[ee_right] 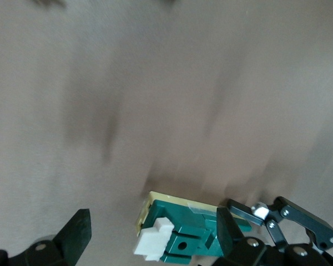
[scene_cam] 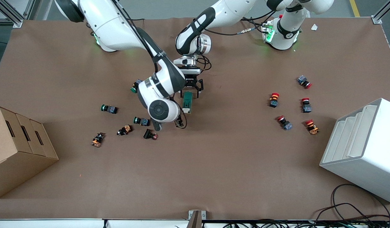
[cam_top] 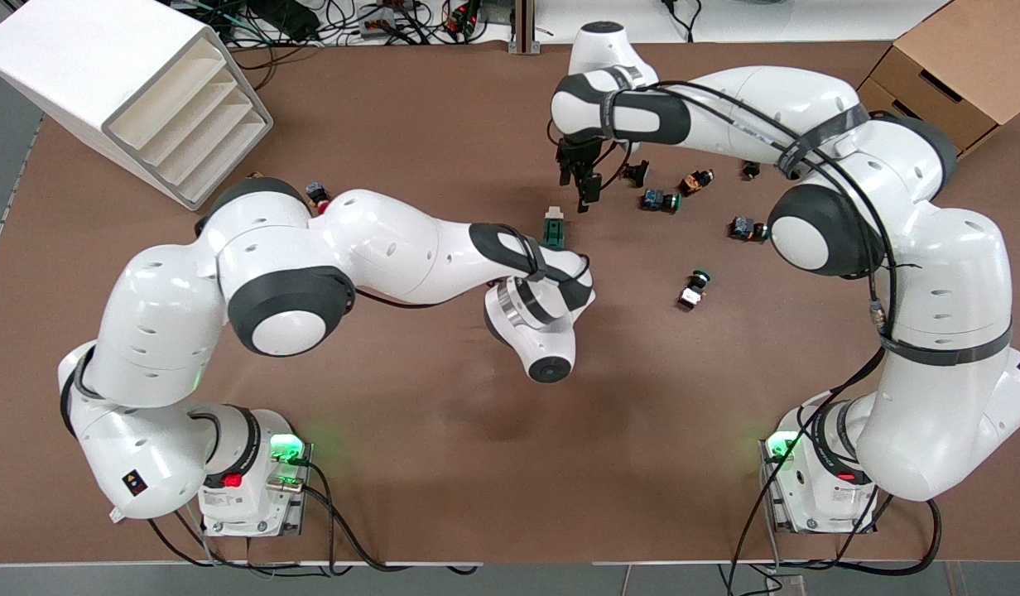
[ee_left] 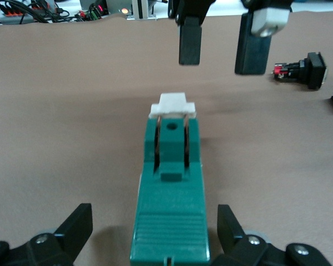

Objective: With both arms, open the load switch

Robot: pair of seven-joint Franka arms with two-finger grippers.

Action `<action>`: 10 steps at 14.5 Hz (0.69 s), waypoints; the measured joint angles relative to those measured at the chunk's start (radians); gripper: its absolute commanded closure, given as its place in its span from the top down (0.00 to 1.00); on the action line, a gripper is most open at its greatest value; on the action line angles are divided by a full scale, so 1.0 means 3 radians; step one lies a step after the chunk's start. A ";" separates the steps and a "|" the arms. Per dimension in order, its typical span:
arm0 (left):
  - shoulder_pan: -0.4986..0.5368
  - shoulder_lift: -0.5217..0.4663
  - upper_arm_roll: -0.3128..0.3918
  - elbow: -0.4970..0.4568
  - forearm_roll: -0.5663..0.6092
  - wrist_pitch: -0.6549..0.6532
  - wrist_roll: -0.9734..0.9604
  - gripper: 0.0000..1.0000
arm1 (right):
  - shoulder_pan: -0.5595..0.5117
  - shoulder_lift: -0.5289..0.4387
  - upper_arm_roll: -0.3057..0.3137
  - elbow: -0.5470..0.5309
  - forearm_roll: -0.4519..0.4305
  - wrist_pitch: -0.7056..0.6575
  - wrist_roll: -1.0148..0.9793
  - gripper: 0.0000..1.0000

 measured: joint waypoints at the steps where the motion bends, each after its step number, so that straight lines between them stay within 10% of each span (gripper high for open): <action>1: -0.0025 0.0044 0.0001 0.0011 0.0085 -0.0066 -0.0095 0.99 | 0.0034 0.0024 0.0000 0.0003 0.0001 0.0000 0.0017 1.00; 10: -0.0076 0.0164 0.0010 0.0104 0.0322 -0.0234 -0.0161 1.00 | 0.0202 0.0068 -0.0004 0.0055 0.0001 -0.0186 0.0181 1.00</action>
